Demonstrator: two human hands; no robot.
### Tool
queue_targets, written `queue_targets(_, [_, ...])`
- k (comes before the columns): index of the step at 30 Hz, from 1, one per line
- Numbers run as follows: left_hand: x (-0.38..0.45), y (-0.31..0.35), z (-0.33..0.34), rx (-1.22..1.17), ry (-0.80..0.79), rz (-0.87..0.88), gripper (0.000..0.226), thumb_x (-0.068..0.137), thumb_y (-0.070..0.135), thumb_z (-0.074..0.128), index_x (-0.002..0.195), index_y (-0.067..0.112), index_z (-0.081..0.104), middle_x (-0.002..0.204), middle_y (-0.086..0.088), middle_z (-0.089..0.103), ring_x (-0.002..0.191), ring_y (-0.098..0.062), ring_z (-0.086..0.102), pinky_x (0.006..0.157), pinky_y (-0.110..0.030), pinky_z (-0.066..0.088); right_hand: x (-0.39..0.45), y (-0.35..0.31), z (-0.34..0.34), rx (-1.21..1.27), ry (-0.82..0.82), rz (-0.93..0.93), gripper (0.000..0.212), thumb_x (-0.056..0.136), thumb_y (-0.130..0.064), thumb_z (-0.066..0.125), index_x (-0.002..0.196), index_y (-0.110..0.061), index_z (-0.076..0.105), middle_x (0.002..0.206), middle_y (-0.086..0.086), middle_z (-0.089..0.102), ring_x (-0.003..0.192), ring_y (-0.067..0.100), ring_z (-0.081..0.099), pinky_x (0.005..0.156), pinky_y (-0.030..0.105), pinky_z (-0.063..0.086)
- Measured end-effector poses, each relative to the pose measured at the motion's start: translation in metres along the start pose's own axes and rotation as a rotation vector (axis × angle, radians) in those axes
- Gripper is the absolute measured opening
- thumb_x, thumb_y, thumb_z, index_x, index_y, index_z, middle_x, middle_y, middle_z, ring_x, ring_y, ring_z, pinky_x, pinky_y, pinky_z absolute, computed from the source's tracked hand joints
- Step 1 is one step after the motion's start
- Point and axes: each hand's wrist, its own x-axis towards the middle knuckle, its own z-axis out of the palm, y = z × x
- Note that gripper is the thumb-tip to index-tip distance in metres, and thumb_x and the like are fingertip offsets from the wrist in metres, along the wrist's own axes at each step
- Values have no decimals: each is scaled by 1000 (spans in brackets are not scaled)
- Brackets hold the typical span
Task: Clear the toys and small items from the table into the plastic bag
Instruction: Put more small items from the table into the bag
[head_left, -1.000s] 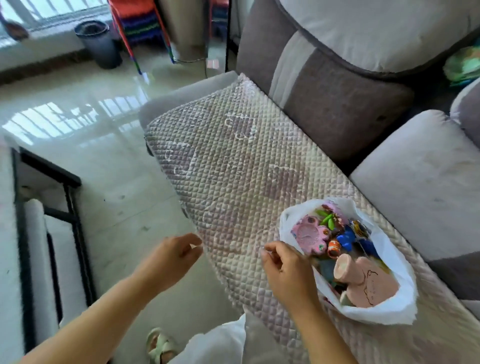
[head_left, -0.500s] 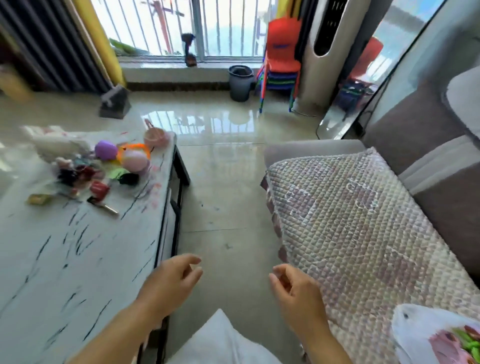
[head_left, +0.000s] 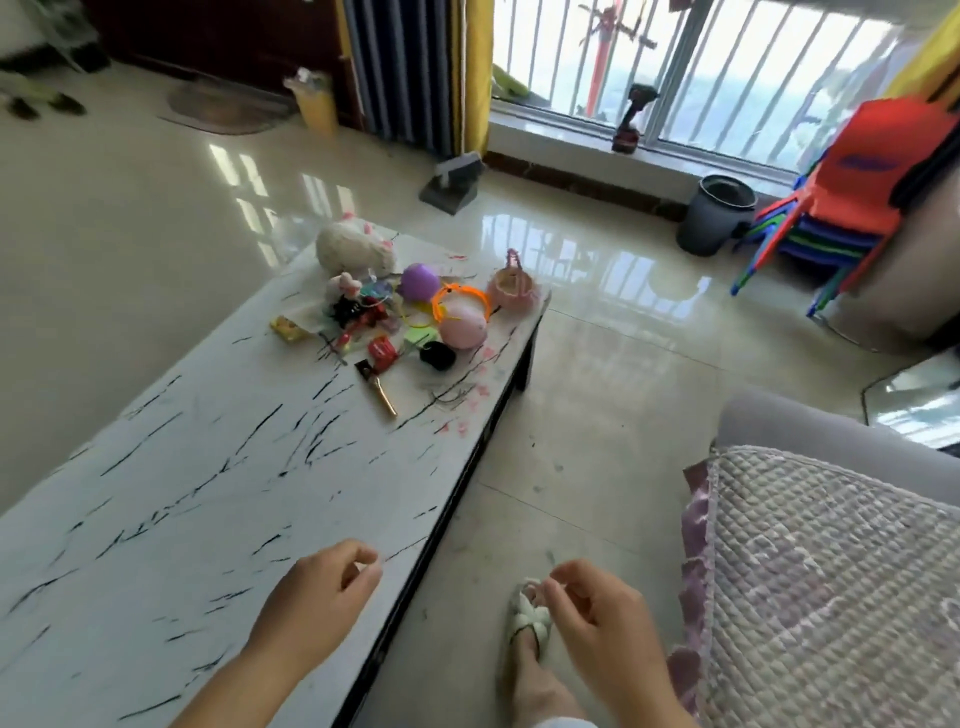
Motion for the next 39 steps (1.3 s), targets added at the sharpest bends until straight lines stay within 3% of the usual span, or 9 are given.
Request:
queue_targets(8, [67,40,-2,-112,133,-212,9,88,34,58,95,34,63,85,17,66,84,2,60,78,-25,49,139,-6,-33,-151,-218,-195,10,85,-44,54,77,-41,48,65,-17,51,62,-5,45,58,11,33])
queue_targets(13, [95,56,5,-170,135,-310,12,87,33,60,98,31,64,92,15,67,88,2,61,79,-22,48,201,-12,-33,-185,-325,-248,7,85,-41,56,83,-34,56,66,-20,48,67,-5,45,58,7,30])
queue_targets(15, [107,57,6,-200,138,-355,13,87,31,61,99,29,65,97,13,68,92,-3,63,86,-26,49,223,-15,-25,-184,-359,-258,10,85,-40,57,85,-30,60,68,-21,49,69,-2,47,59,9,33])
queue_targets(18, [134,56,2,-189,136,-407,12,88,31,60,98,30,65,92,13,68,87,-1,62,82,-25,49,258,-25,-8,-213,-418,-274,17,86,-41,56,96,-29,61,83,-22,52,83,1,53,66,11,37])
queue_targets(22, [199,48,-1,-206,135,-453,6,88,28,59,93,29,62,91,11,66,87,-8,62,82,-27,49,316,-37,28,-271,-490,-248,27,88,-39,53,111,-24,58,107,-10,57,102,11,53,79,23,43])
queue_targets(29, [351,13,16,-252,91,-534,29,87,29,58,114,18,61,112,-1,62,98,-16,57,80,-24,41,409,-33,111,-358,-557,-150,37,90,-37,52,124,-23,50,123,-5,53,102,14,52,75,24,40])
queue_targets(34, [436,-19,52,-119,44,-558,43,85,36,59,124,21,53,126,-3,49,108,-22,53,84,-31,42,461,-14,178,-442,-574,-121,47,90,-34,53,133,-17,43,132,2,49,121,22,44,95,31,39])
queue_targets(39, [479,-45,85,-20,171,-609,54,82,39,65,127,19,43,133,-6,38,116,-28,47,80,-37,42,482,9,233,-592,-507,-173,57,87,-36,55,136,-17,34,145,5,32,132,28,29,106,38,28])
